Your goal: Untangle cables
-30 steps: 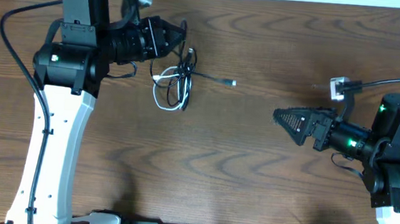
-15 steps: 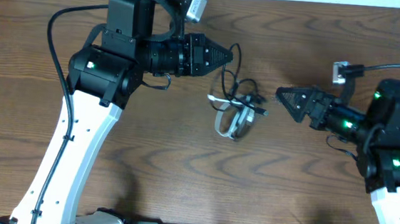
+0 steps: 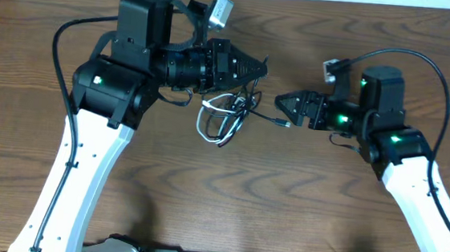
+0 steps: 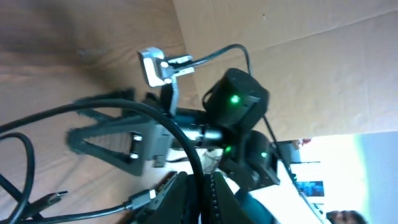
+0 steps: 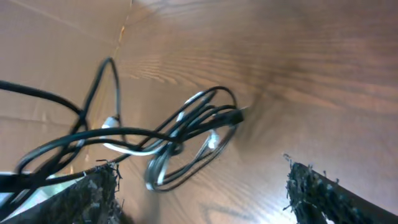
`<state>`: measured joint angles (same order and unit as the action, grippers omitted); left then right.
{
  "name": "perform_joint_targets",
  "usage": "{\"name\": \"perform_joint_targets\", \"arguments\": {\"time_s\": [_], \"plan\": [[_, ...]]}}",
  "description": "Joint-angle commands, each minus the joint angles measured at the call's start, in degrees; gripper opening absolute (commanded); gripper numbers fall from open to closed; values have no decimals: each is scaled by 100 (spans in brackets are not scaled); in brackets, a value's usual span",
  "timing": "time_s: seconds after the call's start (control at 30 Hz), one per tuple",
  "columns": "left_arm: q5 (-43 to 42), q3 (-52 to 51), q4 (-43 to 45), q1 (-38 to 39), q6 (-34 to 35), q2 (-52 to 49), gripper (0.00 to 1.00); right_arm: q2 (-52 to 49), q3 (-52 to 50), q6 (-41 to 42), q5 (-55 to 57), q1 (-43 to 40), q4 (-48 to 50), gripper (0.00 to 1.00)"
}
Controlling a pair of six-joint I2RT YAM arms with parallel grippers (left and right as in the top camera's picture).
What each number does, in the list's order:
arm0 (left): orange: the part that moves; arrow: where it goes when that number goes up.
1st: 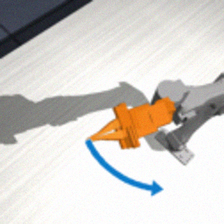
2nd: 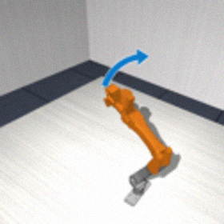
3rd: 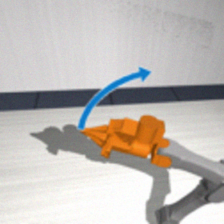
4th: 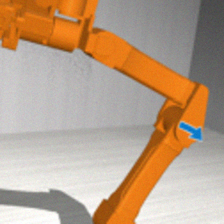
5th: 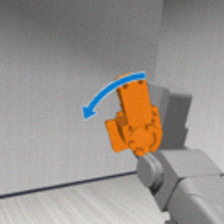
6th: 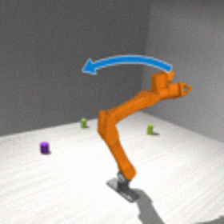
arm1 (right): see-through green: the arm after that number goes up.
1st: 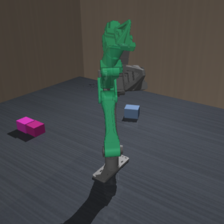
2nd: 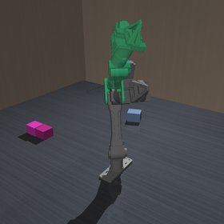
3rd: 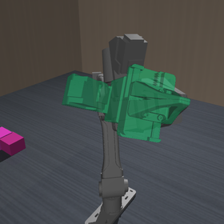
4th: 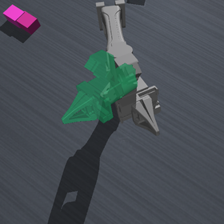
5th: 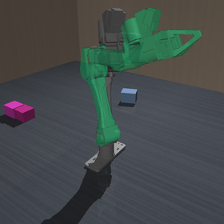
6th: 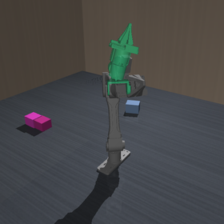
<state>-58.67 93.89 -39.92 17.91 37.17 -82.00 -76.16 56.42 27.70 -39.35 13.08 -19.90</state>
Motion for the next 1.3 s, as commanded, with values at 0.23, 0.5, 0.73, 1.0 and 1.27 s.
{"name": "perform_joint_targets", "arguments": {"time_s": [0.23,0.5,0.73,1.0,1.27], "plan": [[-221,33,146,7,1150,249,7,-271,79,-1128,17,614,363,86],[-243,33,142,7,1309,249,7,-271,79,-1099,586,758,579,19],[-144,33,98,4,852,249,7,-269,79,-435,1458,750,348,1],[3158,33,-1547,0,184,249,7,-153,81,219,2568,704,-186,1],[6352,33,-2459,0,186,245,8,564,81,254,2597,660,129,1]]}}
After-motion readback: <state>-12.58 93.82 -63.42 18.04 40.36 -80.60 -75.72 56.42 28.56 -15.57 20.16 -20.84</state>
